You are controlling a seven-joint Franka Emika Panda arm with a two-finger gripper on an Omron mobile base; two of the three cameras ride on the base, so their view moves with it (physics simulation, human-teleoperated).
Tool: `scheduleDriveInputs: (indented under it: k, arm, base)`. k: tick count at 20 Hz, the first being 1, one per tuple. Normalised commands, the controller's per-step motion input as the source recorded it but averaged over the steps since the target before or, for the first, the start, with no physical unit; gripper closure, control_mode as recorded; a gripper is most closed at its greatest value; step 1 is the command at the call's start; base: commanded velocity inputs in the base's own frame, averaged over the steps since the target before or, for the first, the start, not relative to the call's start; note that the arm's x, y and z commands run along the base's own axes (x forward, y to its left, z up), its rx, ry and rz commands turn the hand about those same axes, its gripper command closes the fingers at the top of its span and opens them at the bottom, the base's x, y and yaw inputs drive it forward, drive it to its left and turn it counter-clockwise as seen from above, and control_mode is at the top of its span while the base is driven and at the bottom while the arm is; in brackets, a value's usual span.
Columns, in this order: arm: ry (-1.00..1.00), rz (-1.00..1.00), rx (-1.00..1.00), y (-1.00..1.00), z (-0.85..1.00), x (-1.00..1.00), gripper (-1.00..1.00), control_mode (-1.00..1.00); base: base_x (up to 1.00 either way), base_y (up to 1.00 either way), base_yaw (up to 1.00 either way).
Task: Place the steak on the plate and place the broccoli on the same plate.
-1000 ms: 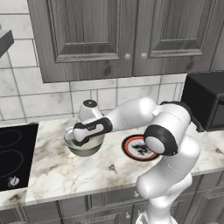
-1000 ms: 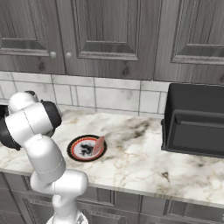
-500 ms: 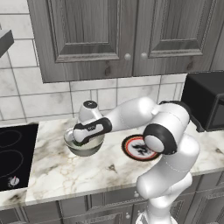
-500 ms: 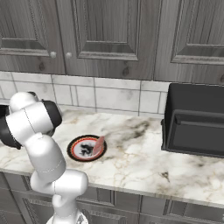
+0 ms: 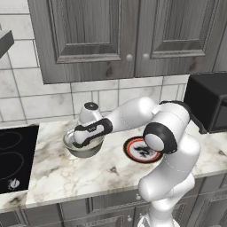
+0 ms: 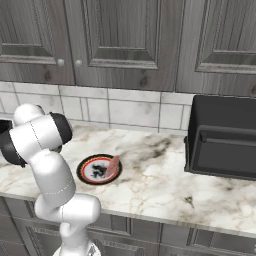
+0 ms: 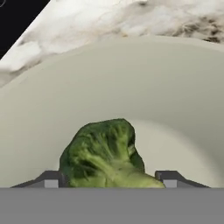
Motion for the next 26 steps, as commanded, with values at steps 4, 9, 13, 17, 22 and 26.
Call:
scheduleDriveInputs:
  k: [4, 9, 13, 17, 22, 26]
  arm:
    - [-0.05, 0.07, 0.00, 0.00, 0.00, 0.03, 1.00, -1.00]
    - [-0.04, 0.06, 0.01, 0.00, 0.00, 0.00, 1.00, -1.00]
    - [-0.04, 0.05, 0.01, 0.00, 0.01, 0.00, 1.00, -1.00]
    - [-0.03, 0.04, 0.02, -0.05, 0.24, -0.03, 1.00, -1.00]
    - [0.00, 0.00, 0.00, -0.22, 0.44, -0.27, 1.00, -1.00]
    - [0.00, 0.00, 0.00, -0.36, 0.46, -0.48, 1.00, -1.00]
  base:
    - [0.00, 0.00, 0.00]
    - [0.00, 0.00, 0.00]
    - [0.00, 0.00, 0.00]
    - [0.00, 0.00, 0.00]
    - [0.00, 0.00, 0.00]
    - [0.00, 0.00, 0.00]
